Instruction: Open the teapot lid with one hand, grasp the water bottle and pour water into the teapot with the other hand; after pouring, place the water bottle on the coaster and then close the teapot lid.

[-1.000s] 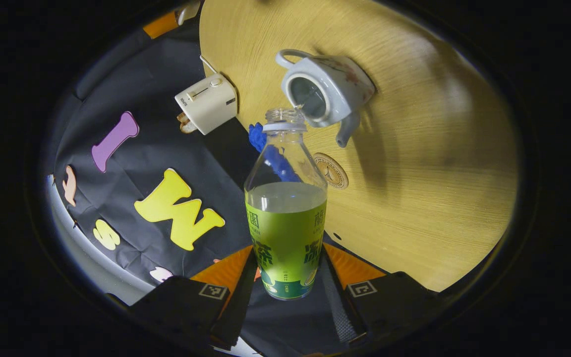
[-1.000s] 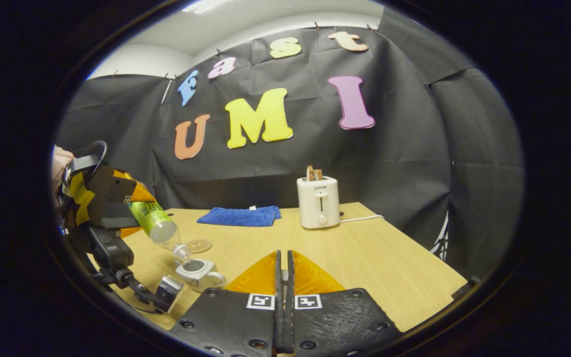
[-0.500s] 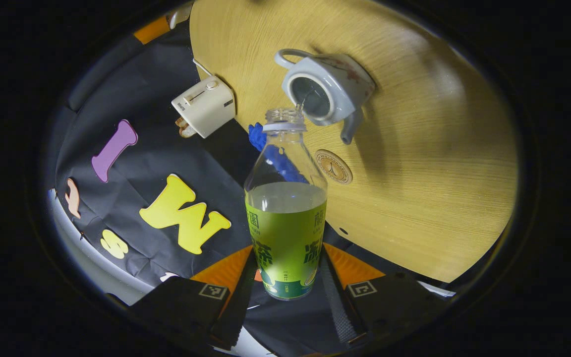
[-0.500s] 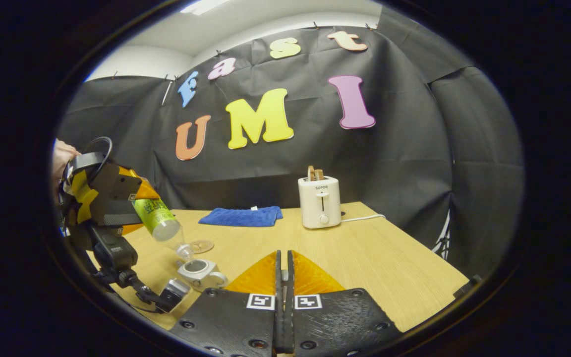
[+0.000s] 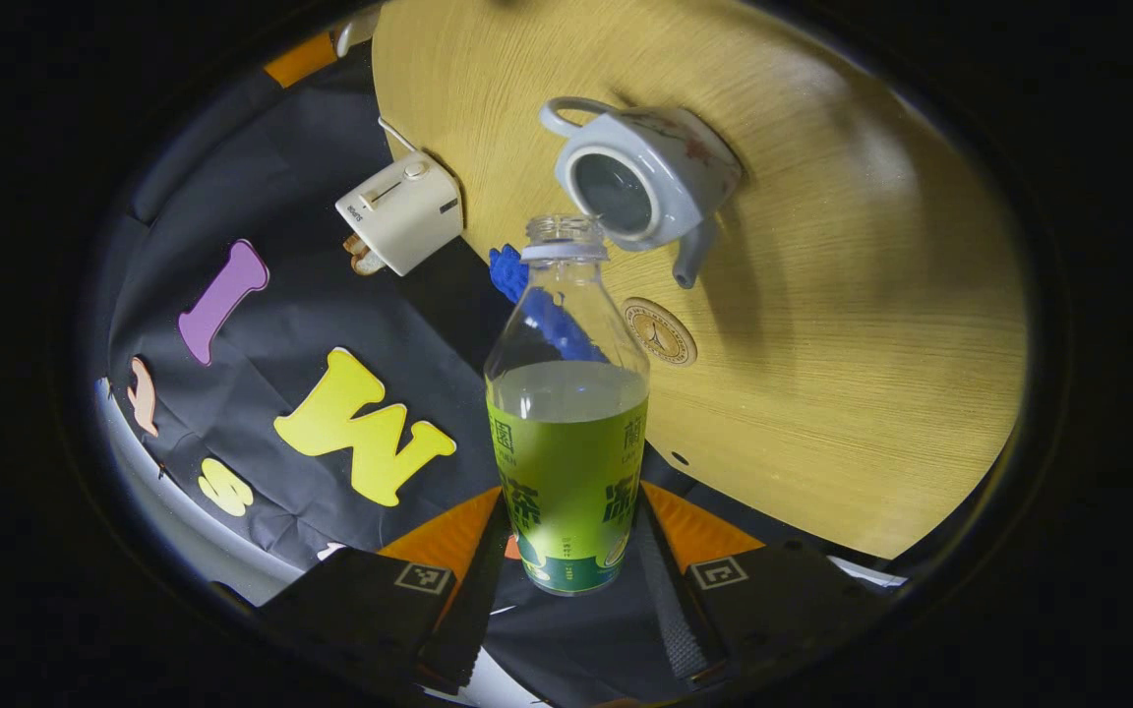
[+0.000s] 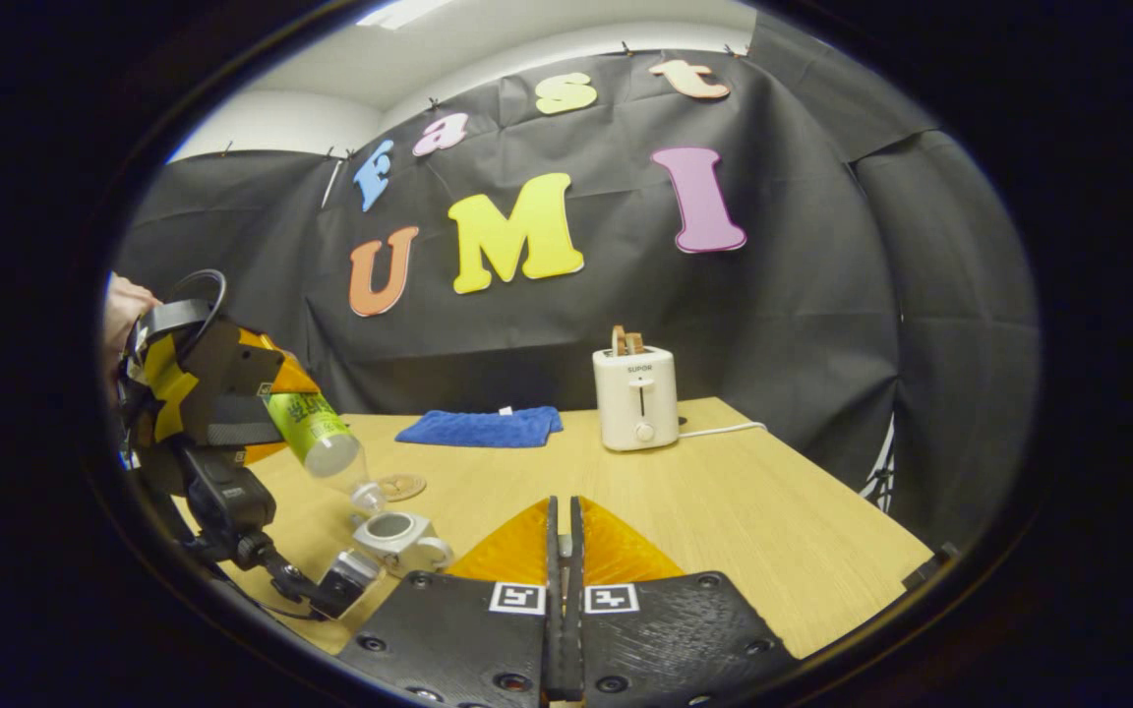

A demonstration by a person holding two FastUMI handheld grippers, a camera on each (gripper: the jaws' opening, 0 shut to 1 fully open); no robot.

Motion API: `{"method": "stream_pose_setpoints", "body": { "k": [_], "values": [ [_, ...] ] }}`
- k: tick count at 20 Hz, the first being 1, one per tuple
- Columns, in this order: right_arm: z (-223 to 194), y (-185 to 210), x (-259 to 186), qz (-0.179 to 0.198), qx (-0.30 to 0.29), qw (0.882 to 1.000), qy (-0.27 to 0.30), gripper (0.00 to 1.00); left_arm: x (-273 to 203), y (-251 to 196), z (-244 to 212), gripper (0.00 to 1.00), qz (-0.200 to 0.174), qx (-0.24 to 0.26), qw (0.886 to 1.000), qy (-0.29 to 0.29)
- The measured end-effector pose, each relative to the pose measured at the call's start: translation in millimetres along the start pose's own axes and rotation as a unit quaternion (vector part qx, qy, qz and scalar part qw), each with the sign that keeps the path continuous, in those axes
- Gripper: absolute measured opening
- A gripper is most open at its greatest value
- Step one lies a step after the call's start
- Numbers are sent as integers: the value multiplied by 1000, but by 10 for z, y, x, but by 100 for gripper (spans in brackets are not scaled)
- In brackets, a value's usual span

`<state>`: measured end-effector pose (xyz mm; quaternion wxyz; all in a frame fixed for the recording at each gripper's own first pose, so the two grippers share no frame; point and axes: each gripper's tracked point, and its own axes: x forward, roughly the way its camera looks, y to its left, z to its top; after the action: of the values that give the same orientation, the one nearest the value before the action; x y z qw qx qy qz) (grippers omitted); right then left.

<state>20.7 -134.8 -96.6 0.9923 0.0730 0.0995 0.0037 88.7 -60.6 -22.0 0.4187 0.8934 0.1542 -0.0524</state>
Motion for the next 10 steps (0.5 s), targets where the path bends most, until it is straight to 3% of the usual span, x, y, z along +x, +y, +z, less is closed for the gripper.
{"method": "stream_pose_setpoints", "body": {
  "k": [6,10],
  "values": [
    [6,8,-13,-3,-3,1000,0,0,34,33,-26,73,13,-20,1000,-6],
    [22,-5,-28,-6,-5,1000,0,0,79,-12,14,73,34,-79,996,-35]
  ]
}}
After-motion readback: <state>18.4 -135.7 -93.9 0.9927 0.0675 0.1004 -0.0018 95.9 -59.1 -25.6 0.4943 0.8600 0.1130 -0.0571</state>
